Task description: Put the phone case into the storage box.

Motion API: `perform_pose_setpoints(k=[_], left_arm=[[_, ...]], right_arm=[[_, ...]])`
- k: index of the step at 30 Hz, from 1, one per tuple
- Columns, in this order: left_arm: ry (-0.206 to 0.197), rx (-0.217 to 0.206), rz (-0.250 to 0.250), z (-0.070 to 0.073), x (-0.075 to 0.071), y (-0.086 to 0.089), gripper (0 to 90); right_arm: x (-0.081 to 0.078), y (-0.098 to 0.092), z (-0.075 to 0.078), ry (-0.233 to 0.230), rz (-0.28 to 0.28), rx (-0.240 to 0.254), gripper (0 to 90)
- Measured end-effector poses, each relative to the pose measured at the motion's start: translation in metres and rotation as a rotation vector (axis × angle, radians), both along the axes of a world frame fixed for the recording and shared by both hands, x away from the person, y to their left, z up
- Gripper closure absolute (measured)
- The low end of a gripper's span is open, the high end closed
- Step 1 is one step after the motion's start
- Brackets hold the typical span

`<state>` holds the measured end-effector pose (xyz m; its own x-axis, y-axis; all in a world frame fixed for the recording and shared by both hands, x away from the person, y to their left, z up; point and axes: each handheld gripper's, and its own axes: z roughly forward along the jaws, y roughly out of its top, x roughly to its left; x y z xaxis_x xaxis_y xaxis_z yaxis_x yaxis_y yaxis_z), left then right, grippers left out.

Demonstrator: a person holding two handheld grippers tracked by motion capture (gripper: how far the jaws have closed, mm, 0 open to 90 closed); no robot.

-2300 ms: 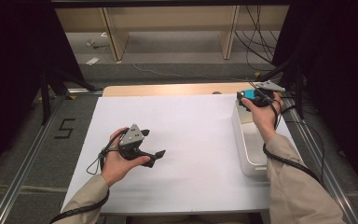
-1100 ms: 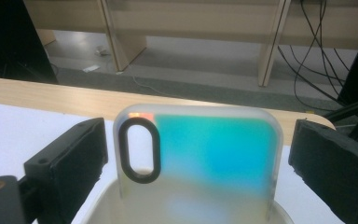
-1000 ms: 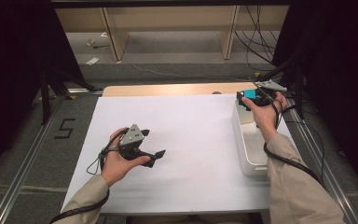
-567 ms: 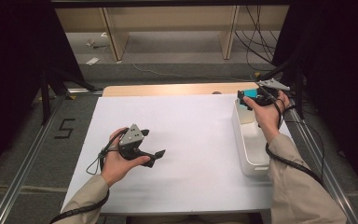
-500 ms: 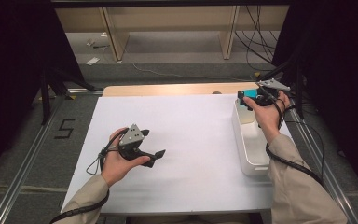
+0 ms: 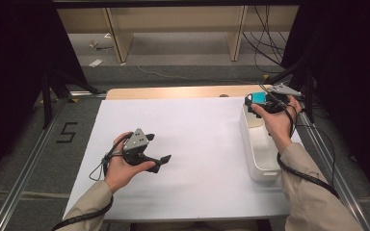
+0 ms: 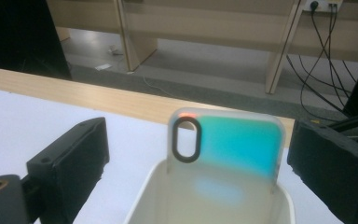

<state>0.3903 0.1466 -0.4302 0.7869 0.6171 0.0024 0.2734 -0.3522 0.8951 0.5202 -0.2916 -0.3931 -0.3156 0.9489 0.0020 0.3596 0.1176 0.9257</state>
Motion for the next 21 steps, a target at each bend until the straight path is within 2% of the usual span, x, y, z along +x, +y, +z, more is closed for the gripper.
perform_pose_setpoints(k=[6, 14, 21], left_arm=[[-0.001, -0.001, -0.003, 0.0, -0.001, -0.001, 3.5], [0.0, -0.006, -0.002, 0.001, -0.001, -0.001, 3.5], [0.0, -0.008, 0.001, 0.001, -0.001, -0.001, 3.5]], right_arm=[[-0.011, 0.003, 0.003, 0.001, 0.032, 0.0, 6.4], [-0.028, 0.011, 0.007, -0.002, 0.128, 0.009, 7.5], [-0.045, 0.015, 0.012, -0.013, 0.182, 0.006, 8.3]])
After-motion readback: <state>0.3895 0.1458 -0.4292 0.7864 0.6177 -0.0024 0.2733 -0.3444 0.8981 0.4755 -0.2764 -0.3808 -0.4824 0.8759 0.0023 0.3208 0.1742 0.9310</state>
